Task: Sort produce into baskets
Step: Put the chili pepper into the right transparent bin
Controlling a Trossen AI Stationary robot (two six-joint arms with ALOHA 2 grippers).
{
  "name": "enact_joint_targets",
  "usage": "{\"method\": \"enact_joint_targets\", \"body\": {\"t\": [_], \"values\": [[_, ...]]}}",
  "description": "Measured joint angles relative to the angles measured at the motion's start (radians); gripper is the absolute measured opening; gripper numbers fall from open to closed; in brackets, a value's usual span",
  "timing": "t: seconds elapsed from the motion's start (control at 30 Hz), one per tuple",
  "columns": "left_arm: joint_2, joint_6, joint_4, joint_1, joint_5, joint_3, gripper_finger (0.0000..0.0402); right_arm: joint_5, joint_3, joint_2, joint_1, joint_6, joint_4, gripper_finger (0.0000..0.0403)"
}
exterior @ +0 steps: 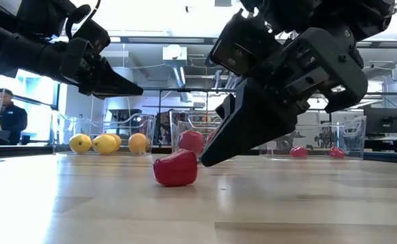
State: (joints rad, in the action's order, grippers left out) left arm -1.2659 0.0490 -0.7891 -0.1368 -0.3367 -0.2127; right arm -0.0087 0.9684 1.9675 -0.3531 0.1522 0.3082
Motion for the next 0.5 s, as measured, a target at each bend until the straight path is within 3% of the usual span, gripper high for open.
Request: {"method": "enact_joint_targets", "body": {"t": [0.23,0.37,0.5], "values": [[0.0,0.0,0.0,0.0,0.0,0.0,0.0,0.021,0.0,-0.011,-0.001,-0.022,-0.013,0.0001],[0.0,0.0,0.003,0.0,0.0,0.0,0.0,0.13,0.0,-0.095,-0.001,-0.022,-0.112,0.0],[0.0,0.0,0.005,0.0,0.001,0.0,0.0,0.311,0.0,-0.24,0.001,-0.017,-0.302,0.0]]}}
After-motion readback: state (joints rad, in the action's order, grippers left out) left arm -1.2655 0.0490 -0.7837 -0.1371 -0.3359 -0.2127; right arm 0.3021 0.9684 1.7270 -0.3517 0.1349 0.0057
